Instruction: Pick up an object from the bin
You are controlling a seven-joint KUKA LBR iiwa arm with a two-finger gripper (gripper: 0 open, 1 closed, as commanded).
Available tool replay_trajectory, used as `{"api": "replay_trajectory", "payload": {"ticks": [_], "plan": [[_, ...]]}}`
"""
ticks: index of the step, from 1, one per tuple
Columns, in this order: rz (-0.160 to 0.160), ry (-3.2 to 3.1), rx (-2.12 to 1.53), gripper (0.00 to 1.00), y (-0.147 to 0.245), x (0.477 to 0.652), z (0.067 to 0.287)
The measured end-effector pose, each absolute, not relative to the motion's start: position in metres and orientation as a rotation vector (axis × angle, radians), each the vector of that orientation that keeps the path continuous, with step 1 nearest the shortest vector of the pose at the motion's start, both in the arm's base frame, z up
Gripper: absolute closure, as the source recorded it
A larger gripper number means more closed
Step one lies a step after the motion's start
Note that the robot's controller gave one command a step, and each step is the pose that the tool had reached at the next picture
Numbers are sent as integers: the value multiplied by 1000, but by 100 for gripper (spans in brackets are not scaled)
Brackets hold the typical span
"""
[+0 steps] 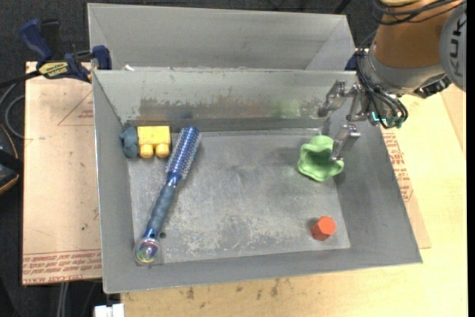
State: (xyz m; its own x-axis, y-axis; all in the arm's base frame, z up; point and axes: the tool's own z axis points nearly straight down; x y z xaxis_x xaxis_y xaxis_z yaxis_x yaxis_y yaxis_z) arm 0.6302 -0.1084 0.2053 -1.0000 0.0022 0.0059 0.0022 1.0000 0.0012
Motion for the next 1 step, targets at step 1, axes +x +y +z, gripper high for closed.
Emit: {"api": "replay_trajectory", "payload": {"ticks": [1], "plan": [[-3,-3134,74,0,-109,604,97]]}}
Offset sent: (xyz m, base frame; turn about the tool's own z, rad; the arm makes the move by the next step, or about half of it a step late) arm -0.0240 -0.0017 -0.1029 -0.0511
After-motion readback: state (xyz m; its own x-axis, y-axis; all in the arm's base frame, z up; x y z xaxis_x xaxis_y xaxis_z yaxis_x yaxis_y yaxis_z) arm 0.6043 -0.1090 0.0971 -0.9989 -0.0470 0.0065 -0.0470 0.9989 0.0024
